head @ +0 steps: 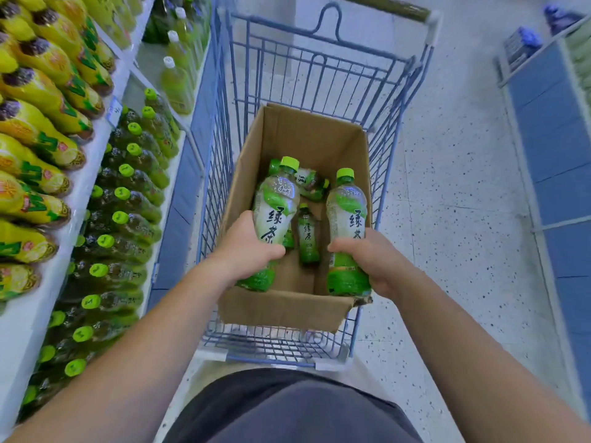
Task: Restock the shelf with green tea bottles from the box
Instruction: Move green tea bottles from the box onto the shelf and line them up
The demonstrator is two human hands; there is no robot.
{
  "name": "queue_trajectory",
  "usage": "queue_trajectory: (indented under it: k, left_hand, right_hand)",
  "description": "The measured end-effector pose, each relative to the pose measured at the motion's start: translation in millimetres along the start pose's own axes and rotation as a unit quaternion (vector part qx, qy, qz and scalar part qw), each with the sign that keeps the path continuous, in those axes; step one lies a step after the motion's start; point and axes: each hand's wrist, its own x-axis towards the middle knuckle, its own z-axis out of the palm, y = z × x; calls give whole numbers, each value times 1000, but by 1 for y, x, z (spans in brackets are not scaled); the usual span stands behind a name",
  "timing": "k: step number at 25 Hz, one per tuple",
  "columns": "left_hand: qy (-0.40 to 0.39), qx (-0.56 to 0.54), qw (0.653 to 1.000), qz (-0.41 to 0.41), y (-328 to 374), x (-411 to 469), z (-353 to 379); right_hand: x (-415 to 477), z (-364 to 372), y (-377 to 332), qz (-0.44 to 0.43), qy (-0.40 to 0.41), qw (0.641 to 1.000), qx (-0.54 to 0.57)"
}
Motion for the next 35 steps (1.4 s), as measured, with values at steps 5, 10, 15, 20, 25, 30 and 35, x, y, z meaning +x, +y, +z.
queue_trajectory:
  k: [5, 10, 15, 20, 25, 30, 35]
  left_hand:
    - [16, -49, 998, 37, 5, -42, -21]
    - [80, -68, 993, 53, -1, -83, -25]
    - [189, -147, 971, 14, -10, -152, -2]
    - [309, -227, 923, -41, -34, -238, 37]
    - [411, -267, 869, -74, -78, -333, 58]
    - [491, -316, 806, -94, -125, -415, 62]
    - [549, -349, 750, -120, -184, -472, 62]
  right_hand:
    - [-43, -4, -15, -53, 29, 996, -65]
    - [-66, -2, -18, -132, -15, 980, -148]
    - [-87, 0, -16, -217, -79, 949, -215]
    - [-115, 17, 3, -273, -178, 902, -283]
    - [-161, 65, 32, -331, -280, 830, -351]
    - [-218, 123, 73, -341, -354, 781, -384]
    - [-265, 181, 127, -342, -401, 762, -376]
